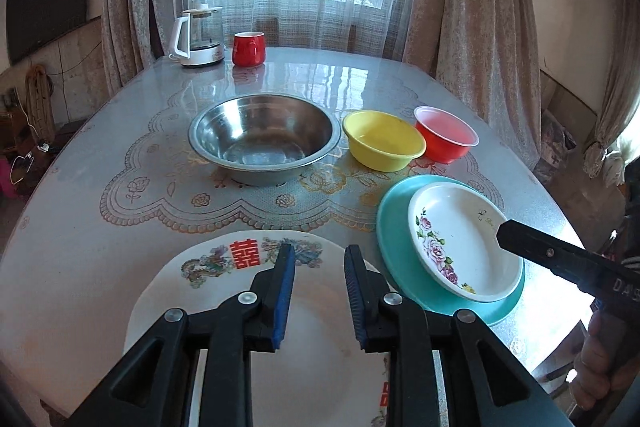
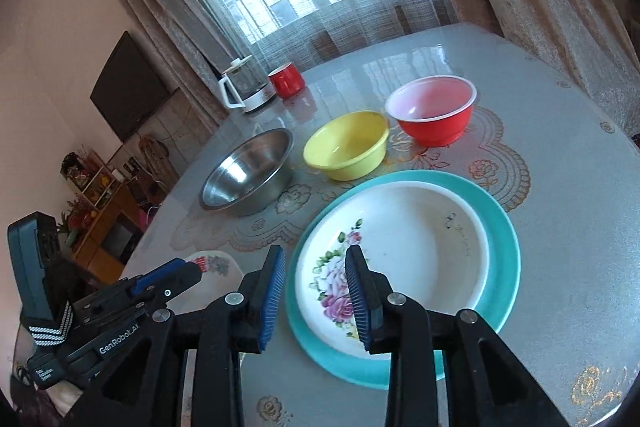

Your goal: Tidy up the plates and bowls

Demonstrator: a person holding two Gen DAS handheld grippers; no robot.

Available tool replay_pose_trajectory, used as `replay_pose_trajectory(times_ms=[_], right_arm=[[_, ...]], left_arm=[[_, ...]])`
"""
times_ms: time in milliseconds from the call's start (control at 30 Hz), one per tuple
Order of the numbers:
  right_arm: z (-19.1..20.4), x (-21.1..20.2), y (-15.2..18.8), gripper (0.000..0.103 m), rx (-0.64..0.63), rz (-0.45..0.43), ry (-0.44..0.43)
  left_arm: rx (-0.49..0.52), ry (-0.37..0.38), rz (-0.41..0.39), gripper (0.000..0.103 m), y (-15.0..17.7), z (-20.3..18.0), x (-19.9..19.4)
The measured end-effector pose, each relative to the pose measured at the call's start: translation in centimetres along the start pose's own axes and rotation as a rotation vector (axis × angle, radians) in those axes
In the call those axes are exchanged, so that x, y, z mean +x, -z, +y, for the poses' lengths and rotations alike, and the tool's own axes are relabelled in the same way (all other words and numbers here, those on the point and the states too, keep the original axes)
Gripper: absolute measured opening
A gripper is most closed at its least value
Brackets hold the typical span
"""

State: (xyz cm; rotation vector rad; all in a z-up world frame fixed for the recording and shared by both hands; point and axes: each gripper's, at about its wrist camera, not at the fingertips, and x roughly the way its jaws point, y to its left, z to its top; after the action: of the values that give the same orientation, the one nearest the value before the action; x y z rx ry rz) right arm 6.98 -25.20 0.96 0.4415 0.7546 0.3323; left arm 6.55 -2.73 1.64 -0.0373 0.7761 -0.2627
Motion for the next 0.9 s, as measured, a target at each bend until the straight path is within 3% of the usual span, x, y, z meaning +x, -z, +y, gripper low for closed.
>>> replay_pose_trajectory(times_ms=[133, 367, 467, 633, 900], right_arm=[[2.9, 2.1, 1.6, 0.032, -0.055, 0.108, -0.136], [3.6, 4.3, 4.5, 0.032, -0.064, 0.209, -0.126], [3.3, 4.8, 5.3, 0.032, -0.048, 0.233, -0.118], [2.7, 5.6, 5.7, 0.032, -0.033, 0.246, -0.117], [3.3, 6.6, 6.3, 0.032, -0.037, 0.258, -0.145]], left_arm=[[-0.042, -0.021, -0.025, 0.026, 0.6, 3.5, -1.3], [-0.163, -0.057, -0.036, 0.028, 2.4, 9.8, -2.8], [-0.223, -0.035, -0.038, 0.031, 3.4, 12.0, -3.1], [-0.245, 0.01, -0.024, 0.035, 5.1, 13.4, -3.1], [-0.204, 0.075, 0.017, 0.035, 6.2, 12.5, -1.6]])
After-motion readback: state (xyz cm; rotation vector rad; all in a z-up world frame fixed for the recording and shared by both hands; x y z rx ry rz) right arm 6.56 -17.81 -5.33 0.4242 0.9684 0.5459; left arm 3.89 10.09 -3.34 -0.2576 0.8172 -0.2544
